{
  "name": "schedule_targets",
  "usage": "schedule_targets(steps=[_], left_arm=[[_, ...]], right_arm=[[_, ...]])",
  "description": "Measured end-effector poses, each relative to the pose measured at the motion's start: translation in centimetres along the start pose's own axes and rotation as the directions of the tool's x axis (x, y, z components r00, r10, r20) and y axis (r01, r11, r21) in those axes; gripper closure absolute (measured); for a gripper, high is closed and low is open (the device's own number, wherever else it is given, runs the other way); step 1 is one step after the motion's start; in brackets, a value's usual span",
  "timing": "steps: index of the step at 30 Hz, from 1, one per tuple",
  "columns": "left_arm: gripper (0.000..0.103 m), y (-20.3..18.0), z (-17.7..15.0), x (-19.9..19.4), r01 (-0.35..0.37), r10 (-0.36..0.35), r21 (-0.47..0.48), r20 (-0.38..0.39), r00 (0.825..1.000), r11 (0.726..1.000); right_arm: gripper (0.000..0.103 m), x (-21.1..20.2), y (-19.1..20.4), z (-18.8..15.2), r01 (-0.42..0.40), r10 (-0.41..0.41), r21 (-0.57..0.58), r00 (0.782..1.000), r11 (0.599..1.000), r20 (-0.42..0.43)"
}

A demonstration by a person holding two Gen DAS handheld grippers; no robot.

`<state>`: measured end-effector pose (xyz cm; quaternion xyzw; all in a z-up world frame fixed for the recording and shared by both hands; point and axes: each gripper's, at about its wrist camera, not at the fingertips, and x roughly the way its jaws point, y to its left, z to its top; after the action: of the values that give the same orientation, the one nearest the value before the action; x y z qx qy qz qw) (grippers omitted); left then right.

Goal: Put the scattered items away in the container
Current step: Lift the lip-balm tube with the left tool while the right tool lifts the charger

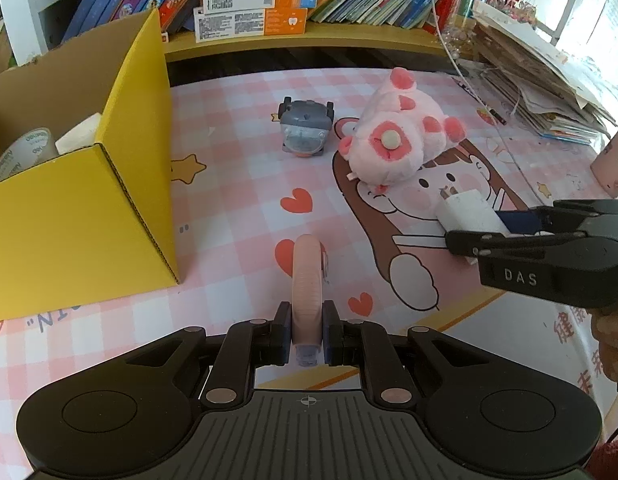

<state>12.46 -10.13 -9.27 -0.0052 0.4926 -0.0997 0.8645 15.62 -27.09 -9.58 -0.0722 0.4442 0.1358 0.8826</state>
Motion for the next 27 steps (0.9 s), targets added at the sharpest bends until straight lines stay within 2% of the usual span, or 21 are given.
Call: schedule_targets(steps=[27], left_arm=[[0.09,-1.1,-2.1,-5.2,0.017,-0.02,0.042,0.078,0.997,0.999]], right_arm=[[0.061,-6.4,1.9,-2.8,-0.004,0.004,0.002,0.999,1.0,0.05]])
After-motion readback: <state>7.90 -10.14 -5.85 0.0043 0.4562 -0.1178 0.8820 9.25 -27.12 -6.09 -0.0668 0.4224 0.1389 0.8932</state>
